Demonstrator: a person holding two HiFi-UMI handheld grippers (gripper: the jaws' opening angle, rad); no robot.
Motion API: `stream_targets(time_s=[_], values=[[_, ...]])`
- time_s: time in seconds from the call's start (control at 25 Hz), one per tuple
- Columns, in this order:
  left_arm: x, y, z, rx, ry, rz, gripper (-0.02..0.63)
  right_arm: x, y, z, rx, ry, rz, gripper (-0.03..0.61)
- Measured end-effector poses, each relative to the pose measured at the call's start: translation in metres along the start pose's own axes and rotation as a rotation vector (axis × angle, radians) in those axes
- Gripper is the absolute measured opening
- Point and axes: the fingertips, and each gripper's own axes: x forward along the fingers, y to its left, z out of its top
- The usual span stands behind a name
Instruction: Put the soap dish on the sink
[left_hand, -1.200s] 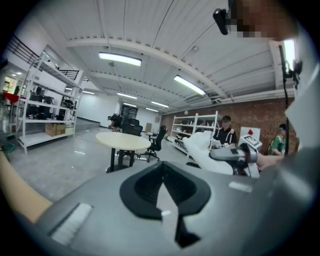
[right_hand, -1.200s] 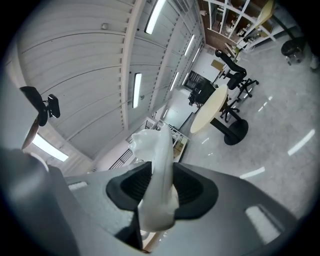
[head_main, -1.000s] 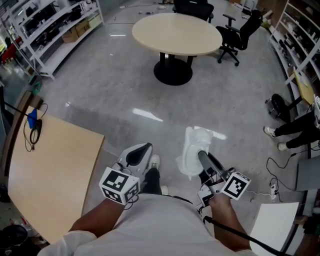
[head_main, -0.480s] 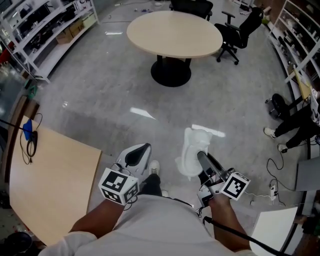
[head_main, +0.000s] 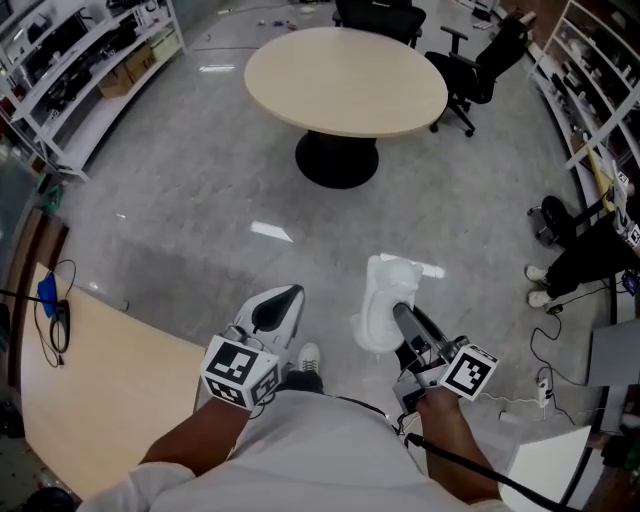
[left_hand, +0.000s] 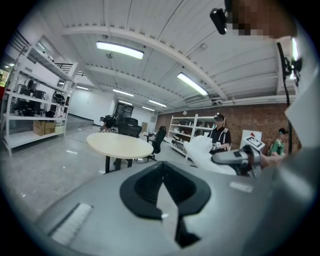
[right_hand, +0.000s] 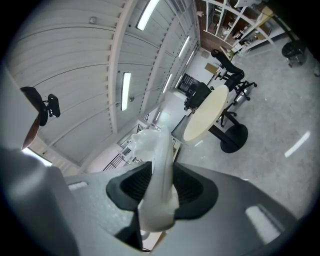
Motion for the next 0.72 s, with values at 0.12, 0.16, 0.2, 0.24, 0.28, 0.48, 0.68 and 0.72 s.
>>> stream_targets(time_s=[0.12, 0.16, 0.2, 0.24, 0.28, 0.48, 0.68, 0.72], values=[[0.014, 0.022, 0.014, 0.006, -0.012, -0.006, 0.008, 0.026, -0.001, 0.012, -0.007, -0.001, -0.005, 0.137], [0.017, 0.030, 0.019, 0.007, -0.014, -0.009, 0.008, 0.035, 0.000, 0.015, -0.010, -0.004, -0.006, 0.135], [0.019, 0.039, 0.022, 0.009, -0.016, -0.012, 0.008, 0.044, 0.002, 0.018, -0.015, -0.008, -0.005, 0.135], [0.022, 0.046, 0.025, 0.010, -0.019, -0.016, 0.008, 0.052, 0.004, 0.021, -0.023, -0.013, -0.005, 0.135], [0.024, 0.052, 0.028, 0.012, -0.022, -0.021, 0.008, 0.058, 0.006, 0.025, -0.030, -0.019, -0.005, 0.135], [0.036, 0.071, 0.042, 0.023, -0.035, -0.041, 0.008, 0.078, 0.013, 0.038, -0.038, -0.038, -0.008, 0.135], [0.042, 0.077, 0.038, 0.036, -0.024, -0.042, 0.008, 0.084, 0.008, 0.041, -0.043, -0.036, -0.016, 0.136], [0.044, 0.078, 0.037, 0.037, -0.026, -0.041, 0.008, 0.085, 0.006, 0.042, -0.046, -0.036, -0.017, 0.135]])
